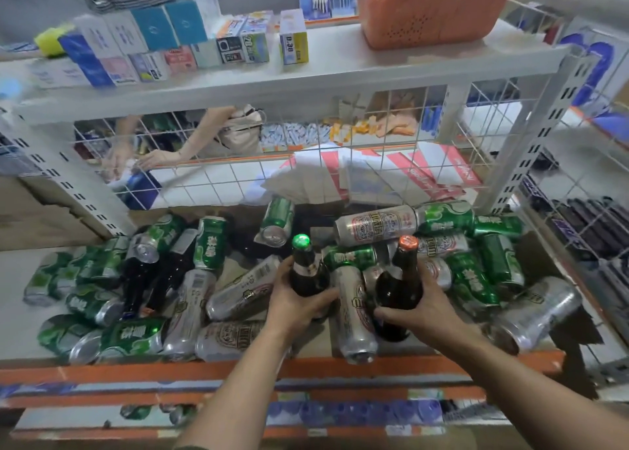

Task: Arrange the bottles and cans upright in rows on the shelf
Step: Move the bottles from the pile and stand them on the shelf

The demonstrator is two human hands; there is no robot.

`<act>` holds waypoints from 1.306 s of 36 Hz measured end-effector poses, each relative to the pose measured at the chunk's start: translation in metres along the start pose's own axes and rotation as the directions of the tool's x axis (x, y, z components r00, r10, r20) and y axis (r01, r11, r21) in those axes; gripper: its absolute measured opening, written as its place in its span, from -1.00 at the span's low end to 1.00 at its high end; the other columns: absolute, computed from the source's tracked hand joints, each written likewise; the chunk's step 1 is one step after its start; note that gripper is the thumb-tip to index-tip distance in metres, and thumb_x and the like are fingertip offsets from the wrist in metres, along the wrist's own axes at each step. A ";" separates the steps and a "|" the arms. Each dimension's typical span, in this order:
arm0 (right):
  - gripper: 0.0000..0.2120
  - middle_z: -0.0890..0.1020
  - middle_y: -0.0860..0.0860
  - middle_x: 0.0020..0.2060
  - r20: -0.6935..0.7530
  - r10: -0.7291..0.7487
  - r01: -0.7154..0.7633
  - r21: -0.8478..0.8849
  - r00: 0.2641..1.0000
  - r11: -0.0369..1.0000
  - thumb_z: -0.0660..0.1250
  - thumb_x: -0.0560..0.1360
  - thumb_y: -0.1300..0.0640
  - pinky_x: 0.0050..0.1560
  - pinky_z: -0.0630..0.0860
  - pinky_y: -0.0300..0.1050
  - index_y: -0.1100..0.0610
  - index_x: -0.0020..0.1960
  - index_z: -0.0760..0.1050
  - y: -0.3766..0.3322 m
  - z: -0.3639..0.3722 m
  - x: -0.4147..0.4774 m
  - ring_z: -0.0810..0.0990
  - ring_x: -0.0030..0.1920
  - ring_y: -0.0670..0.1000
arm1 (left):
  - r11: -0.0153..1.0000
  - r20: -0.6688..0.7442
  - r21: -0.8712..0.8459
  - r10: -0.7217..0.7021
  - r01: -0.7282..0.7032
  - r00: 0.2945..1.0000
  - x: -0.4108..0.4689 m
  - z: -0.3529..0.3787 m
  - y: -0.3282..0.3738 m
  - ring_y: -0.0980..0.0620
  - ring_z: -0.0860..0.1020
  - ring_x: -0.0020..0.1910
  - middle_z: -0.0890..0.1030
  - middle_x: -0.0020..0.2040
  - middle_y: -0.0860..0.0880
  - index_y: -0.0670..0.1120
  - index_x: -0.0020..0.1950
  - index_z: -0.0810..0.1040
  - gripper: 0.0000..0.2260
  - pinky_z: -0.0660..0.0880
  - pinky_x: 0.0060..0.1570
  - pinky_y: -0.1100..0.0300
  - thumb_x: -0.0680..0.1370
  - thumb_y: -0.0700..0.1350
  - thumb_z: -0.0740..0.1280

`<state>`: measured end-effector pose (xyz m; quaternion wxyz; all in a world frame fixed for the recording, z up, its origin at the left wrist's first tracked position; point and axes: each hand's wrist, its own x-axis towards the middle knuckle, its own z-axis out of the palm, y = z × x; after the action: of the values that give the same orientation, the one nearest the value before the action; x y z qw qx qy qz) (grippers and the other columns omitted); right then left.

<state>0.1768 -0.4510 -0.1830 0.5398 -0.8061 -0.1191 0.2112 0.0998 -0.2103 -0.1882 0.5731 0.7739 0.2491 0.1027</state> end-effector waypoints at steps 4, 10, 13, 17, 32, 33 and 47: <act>-0.16 0.59 -0.14 0.13 0.014 -0.010 0.010 0.007 1.000 1.000 0.71 0.24 0.16 -0.11 0.43 -0.54 -0.07 0.36 0.31 0.000 0.003 -0.005 0.51 0.07 -0.32 | 0.999 -0.005 -0.023 0.032 -0.033 0.999 0.004 0.001 -0.003 0.29 0.63 0.07 0.67 0.13 0.10 0.00 0.36 0.45 -0.26 0.58 0.12 0.24 0.25 -0.09 0.70; -0.20 0.68 -0.07 0.06 0.036 0.000 0.001 -0.033 0.999 0.999 0.75 0.14 0.25 0.03 0.55 -0.41 0.09 0.28 0.46 0.007 -0.004 -0.007 0.63 0.04 -0.32 | 0.999 0.003 -0.036 0.019 -0.018 1.000 0.003 0.003 -0.003 0.43 0.60 -0.06 0.68 -0.06 0.27 0.07 0.18 0.51 -0.43 0.50 -0.16 0.52 0.27 -0.15 0.69; -0.27 0.67 -0.12 0.03 0.026 0.004 -0.002 -0.093 1.000 0.996 0.74 0.18 0.24 -0.11 0.43 -0.58 0.05 0.25 0.47 0.009 0.000 -0.009 0.57 -0.03 -0.44 | 1.000 -0.011 -0.003 0.020 -0.020 1.000 0.003 0.002 -0.004 0.38 0.61 -0.01 0.68 0.03 0.20 0.05 0.23 0.52 -0.40 0.49 -0.07 0.46 0.27 -0.07 0.69; -0.24 0.69 -0.10 0.02 -0.059 0.012 -0.018 -0.112 0.998 0.994 0.74 0.13 0.14 0.02 0.57 -0.25 0.04 0.25 0.49 0.010 0.008 -0.008 0.64 0.03 -0.23 | 0.999 -0.035 -0.018 0.041 -0.041 0.999 0.001 0.003 0.000 0.43 0.59 -0.03 0.66 0.02 0.20 0.00 0.24 0.52 -0.42 0.47 -0.08 0.48 0.29 -0.12 0.67; -0.39 0.68 -0.04 -0.02 -0.140 -0.039 0.044 0.033 0.989 0.998 0.70 0.21 0.27 -0.11 0.50 -0.21 0.04 0.15 0.51 -0.052 -0.006 -0.015 0.64 0.00 -0.10 | 0.952 -0.115 -0.005 0.303 -0.305 0.946 0.000 -0.021 0.051 0.21 0.64 -0.15 0.67 -0.14 0.19 0.02 -0.01 0.52 -0.63 0.59 -0.11 0.27 0.37 -0.25 0.61; -0.41 0.68 -0.04 -0.03 -0.136 -0.047 0.051 0.027 0.990 0.998 0.69 0.21 0.27 -0.12 0.49 -0.21 0.03 0.14 0.51 -0.055 -0.006 -0.016 0.64 -0.01 -0.09 | 0.952 -0.112 -0.007 0.305 -0.307 0.946 -0.001 -0.023 0.053 0.22 0.64 -0.16 0.67 -0.16 0.20 0.02 -0.01 0.51 -0.63 0.59 -0.11 0.27 0.37 -0.27 0.60; -0.51 0.68 -0.02 -0.16 0.057 -0.275 0.272 0.046 0.960 0.961 0.69 0.21 0.25 -0.19 0.53 -0.16 0.03 0.02 0.54 -0.136 0.055 0.000 0.66 -0.19 -0.18 | 0.977 -0.336 -0.034 0.185 -0.208 0.924 -0.038 -0.122 0.075 -0.01 0.69 -0.11 0.70 -0.14 -0.05 -0.14 0.00 0.58 -0.69 0.61 -0.03 -0.01 0.37 -0.18 0.63</act>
<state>0.1557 -0.3524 -0.0758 0.5747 -0.7646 -0.2424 0.1621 0.0332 -0.1435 -0.0734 0.5365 0.7464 0.2591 0.2965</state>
